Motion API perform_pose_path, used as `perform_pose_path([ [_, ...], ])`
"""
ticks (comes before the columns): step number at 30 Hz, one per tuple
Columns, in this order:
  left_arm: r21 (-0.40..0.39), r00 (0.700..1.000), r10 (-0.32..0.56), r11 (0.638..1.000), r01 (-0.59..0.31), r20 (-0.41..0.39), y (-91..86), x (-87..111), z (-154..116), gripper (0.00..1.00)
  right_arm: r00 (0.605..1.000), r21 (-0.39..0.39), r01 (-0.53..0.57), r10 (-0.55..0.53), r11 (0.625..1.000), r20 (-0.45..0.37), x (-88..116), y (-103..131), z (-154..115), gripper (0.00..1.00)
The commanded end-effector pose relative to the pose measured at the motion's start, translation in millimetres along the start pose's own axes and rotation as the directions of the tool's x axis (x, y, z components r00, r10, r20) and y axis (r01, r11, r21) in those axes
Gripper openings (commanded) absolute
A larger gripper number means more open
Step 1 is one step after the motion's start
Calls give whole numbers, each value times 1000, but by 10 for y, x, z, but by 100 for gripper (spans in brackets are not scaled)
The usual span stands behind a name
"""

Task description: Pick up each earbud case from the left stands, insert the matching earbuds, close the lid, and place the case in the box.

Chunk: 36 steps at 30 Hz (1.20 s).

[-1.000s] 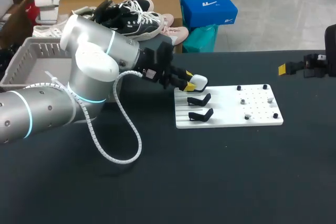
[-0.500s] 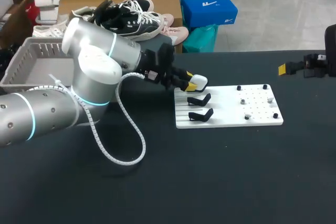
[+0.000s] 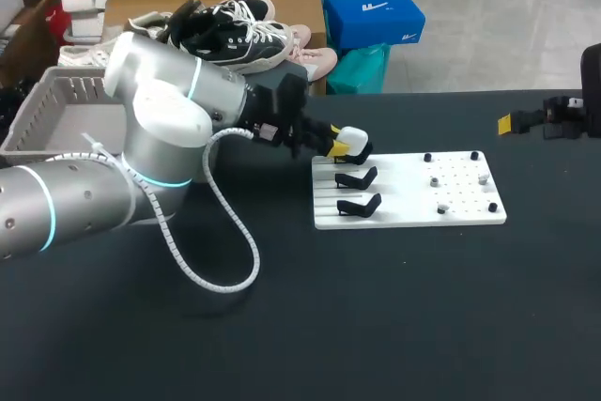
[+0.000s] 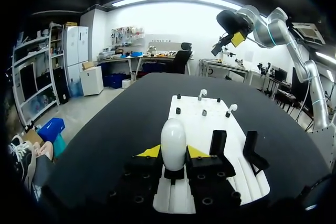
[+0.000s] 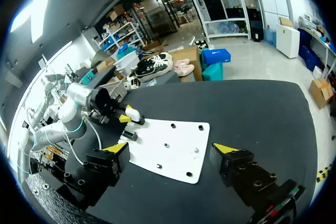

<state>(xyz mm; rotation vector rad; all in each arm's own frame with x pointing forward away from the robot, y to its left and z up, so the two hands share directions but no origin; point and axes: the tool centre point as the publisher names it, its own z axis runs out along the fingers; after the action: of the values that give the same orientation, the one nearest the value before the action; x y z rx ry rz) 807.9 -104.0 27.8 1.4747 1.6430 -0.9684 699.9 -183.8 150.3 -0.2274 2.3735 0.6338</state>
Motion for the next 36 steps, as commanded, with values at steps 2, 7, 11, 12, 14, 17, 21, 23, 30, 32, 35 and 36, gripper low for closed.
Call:
perform_pose_path([
  [2,-34,999,3,999,-2,51,-251,-107,-292,0,1000,-7,2,-2,1000,-1,-1,-16,-1,100],
  [7,-53,991,30,998,-23,134,-470,-363,-524,0,1000,-7,2,-2,1000,-1,-1,-16,-1,100],
  [11,-54,979,47,998,-37,197,-666,-556,-650,0,1000,-7,2,-2,1000,-1,-1,-16,-1,100],
  [12,-54,976,46,998,-36,212,-711,-599,-674,0,1000,-7,2,-2,1000,-1,-1,-16,-1,100],
  [14,-67,970,61,997,-47,235,-796,-660,-696,0,1000,-7,2,-2,1000,-1,-1,-16,-1,100],
  [17,-69,969,58,997,-43,242,-893,-699,-672,0,1000,-7,2,-2,1000,-1,-1,-16,-1,100],
  [21,-75,966,60,996,-42,252,-1011,-725,-671,0,1000,-7,2,-2,1000,-1,-1,-16,-1,100],
  [23,-72,965,53,997,-35,255,-1055,-743,-699,0,1000,-7,2,-2,1000,-1,-1,-16,-1,100],
  [30,-71,965,54,997,-37,255,-1082,-750,-724,0,1000,-7,2,-2,1000,-1,-1,-16,-1,100],
  [32,-71,965,54,997,-37,255,-1082,-750,-724,0,1000,-7,2,-2,1000,-1,-1,-16,-1,100],
  [35,-71,965,54,997,-37,255,-1082,-750,-724,0,1000,-7,2,-2,1000,-1,-1,-16,-1,100],
  [36,-71,965,54,997,-37,255,-1082,-750,-724,0,1000,-7,2,-2,1000,-1,-1,-16,-1,100],
])
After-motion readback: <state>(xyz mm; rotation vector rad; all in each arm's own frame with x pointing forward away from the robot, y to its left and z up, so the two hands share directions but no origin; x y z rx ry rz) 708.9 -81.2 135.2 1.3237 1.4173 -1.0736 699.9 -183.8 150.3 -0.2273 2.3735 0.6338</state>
